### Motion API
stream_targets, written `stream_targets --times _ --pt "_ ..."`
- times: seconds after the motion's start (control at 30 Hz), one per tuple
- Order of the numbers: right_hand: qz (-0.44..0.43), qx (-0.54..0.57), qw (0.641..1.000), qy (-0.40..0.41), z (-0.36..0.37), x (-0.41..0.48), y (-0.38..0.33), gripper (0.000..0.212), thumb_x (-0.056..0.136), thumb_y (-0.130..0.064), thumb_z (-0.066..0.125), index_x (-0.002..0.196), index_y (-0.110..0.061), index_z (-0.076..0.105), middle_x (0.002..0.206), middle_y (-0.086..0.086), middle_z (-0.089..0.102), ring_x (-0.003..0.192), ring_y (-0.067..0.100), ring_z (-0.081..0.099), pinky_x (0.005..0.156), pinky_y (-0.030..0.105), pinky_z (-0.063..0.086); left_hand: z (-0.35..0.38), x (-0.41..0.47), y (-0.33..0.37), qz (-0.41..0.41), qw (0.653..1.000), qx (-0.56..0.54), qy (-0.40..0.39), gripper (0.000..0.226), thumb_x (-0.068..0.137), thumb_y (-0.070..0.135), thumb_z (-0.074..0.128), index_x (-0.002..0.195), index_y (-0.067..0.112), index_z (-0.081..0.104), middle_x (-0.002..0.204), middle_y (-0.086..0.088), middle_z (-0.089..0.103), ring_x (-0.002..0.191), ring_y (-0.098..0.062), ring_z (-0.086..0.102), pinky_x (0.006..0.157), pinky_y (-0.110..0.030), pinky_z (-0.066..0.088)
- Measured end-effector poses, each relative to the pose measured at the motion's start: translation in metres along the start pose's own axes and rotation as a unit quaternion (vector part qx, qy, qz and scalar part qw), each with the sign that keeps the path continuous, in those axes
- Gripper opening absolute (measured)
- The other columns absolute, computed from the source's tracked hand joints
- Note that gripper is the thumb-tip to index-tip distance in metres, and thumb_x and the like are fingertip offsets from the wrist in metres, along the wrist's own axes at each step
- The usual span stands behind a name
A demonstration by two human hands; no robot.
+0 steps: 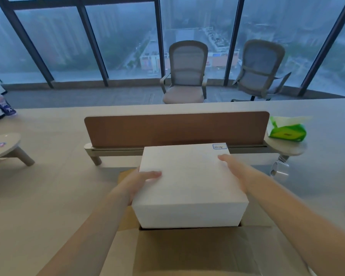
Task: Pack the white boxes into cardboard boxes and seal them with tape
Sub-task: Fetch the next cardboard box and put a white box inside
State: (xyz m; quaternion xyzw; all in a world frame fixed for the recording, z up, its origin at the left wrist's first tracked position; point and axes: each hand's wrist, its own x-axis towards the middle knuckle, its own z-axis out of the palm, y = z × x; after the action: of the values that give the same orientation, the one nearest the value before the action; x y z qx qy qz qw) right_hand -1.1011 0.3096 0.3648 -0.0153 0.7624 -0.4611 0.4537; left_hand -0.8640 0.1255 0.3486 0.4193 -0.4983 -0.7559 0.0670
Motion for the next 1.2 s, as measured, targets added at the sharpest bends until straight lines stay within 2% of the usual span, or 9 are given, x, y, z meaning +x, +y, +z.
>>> stream_targets --times 0.07,0.2,0.37,0.47,0.53,0.7,0.9,1.1,1.2 --pt "-0.005 -0.001 1.000 -0.003 0.002 0.008 0.003 0.038 0.091 -0.049 0.057 0.114 -0.019 0.064 0.109 0.007 0.069 0.097 0.027 0.066 0.091 0.037 0.050 -0.001 0.005 -0.005 -0.025 1.000 0.000 0.003 0.045 0.083 0.018 0.078 0.125 0.013 0.063 0.109 -0.014 0.075 0.097 -0.036 0.073 0.083 -0.048 0.058" --pt "-0.015 -0.025 0.999 0.021 0.004 0.027 0.016 0.052 0.082 -0.052 0.064 0.121 -0.019 0.061 0.119 0.005 0.064 0.107 0.028 0.062 0.102 0.043 0.045 -0.003 0.013 -0.017 -0.043 0.999 0.005 0.013 0.052 0.079 0.024 0.083 0.125 0.013 0.062 0.110 -0.015 0.075 0.100 -0.037 0.072 0.090 -0.054 0.056" --pt "-0.052 -0.019 0.998 0.033 0.008 0.035 0.027 0.034 0.090 -0.044 0.058 0.115 -0.022 0.061 0.103 -0.001 0.067 0.090 0.020 0.064 0.079 0.033 0.049 0.000 0.025 -0.030 -0.001 0.996 0.063 0.070 0.050 0.076 0.041 0.085 0.115 0.018 0.066 0.100 -0.007 0.078 0.090 -0.029 0.076 0.080 -0.045 0.060" --pt "-0.088 -0.101 0.987 0.092 0.014 0.044 0.040 0.059 0.071 -0.059 0.051 0.118 -0.025 0.060 0.101 -0.003 0.068 0.090 0.021 0.065 0.083 0.037 0.053 0.001 0.031 -0.040 0.034 0.988 0.114 0.103 0.048 0.074 0.049 0.084 0.111 0.022 0.067 0.100 -0.002 0.077 0.088 -0.024 0.075 0.076 -0.039 0.061" --pt "-0.102 -0.155 0.974 0.130 0.018 0.049 0.048 0.065 0.072 -0.062 0.046 0.121 -0.021 0.057 0.101 -0.001 0.067 0.089 0.022 0.064 0.077 0.034 0.051 0.003 0.035 -0.046 0.064 0.978 0.147 0.130 0.046 0.076 0.048 0.083 0.110 0.022 0.066 0.102 0.000 0.075 0.088 -0.020 0.074 0.071 -0.033 0.059" --pt "-0.126 -0.249 0.939 0.199 0.033 0.044 0.066 0.065 0.091 -0.057 0.044 0.135 -0.010 0.040 0.124 0.010 0.058 0.115 0.033 0.052 0.087 0.041 0.046 0.007 0.045 -0.067 0.107 0.960 0.212 0.150 0.042 0.083 0.050 0.075 0.114 0.024 0.064 0.103 0.009 0.071 0.097 -0.015 0.069 0.074 -0.027 0.055" --pt "-0.182 -0.341 0.891 0.236 0.046 0.037 0.085 0.064 0.095 -0.055 0.041 0.148 -0.021 0.027 0.132 0.012 0.051 0.124 0.032 0.039 0.090 0.041 0.041 -0.002 0.059 -0.089 0.123 0.938 0.270 0.182 0.087 0.061 0.088 0.063 0.125 0.030 0.057 0.113 0.013 0.069 0.101 -0.011 0.067 0.090 -0.042 0.057" --pt "-0.200 -0.420 0.849 0.251 0.052 0.044 0.101 0.066 0.093 -0.059 0.036 0.147 -0.022 0.027 0.132 0.014 0.046 0.115 0.032 0.038 0.096 0.041 0.037 0.009 0.055 -0.093 0.116 0.921 0.298 0.224 0.076 0.079 0.067 0.069 0.136 0.022 0.045 0.128 0.002 0.062 0.116 -0.026 0.061 0.098 -0.046 0.050" --pt "-0.207 -0.442 0.831 0.267 0.054 0.048 0.106 0.067 0.093 -0.060 0.035 0.146 -0.020 0.028 0.130 0.014 0.045 0.110 0.032 0.039 0.094 0.041 0.036 0.014 0.057 -0.098 0.112 0.913 0.312 0.239 0.086 0.086 0.059 0.067 0.151 0.015 0.032 0.147 -0.004 0.050 0.133 -0.030 0.049 0.107 -0.044 0.040"
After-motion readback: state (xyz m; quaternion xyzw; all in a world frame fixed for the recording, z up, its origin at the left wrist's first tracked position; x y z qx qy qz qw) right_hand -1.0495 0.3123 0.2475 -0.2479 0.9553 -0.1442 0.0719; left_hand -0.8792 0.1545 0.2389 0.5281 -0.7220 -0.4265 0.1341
